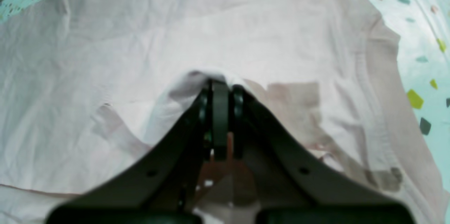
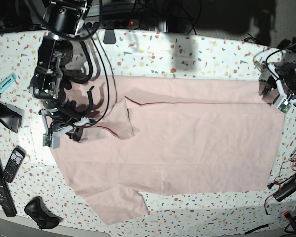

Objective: Fold the T-shirt properly
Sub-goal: 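Fold the sleeve inward across the shirt body with the right gripper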

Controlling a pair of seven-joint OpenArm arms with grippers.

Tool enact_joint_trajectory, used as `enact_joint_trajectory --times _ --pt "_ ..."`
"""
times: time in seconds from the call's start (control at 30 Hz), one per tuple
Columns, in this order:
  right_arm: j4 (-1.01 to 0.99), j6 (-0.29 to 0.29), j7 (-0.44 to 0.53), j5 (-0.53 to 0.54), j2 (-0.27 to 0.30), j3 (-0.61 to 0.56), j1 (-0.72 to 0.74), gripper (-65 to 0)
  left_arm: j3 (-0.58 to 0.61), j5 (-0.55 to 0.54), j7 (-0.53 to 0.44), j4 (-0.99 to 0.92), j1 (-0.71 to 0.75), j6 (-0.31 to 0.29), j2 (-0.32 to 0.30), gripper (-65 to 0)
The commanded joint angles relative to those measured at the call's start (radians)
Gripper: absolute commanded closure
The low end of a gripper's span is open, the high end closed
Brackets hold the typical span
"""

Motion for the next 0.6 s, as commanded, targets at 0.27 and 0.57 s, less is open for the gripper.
enact_joint_trajectory --times 0.27,0.57 --pt "0.040 0.064 -0.023 0.114 0.005 -0.137 -0.087 0.0 -0.013 -0.005 -0.020 0.017 -0.011 0.001 -0.019 -25.4" --pt "0.159 0.064 -0.047 0.114 -0.048 -0.181 -0.217 0.0 -0.013 -0.004 -0.020 0.017 -0.011 0.001 0.002 -25.4"
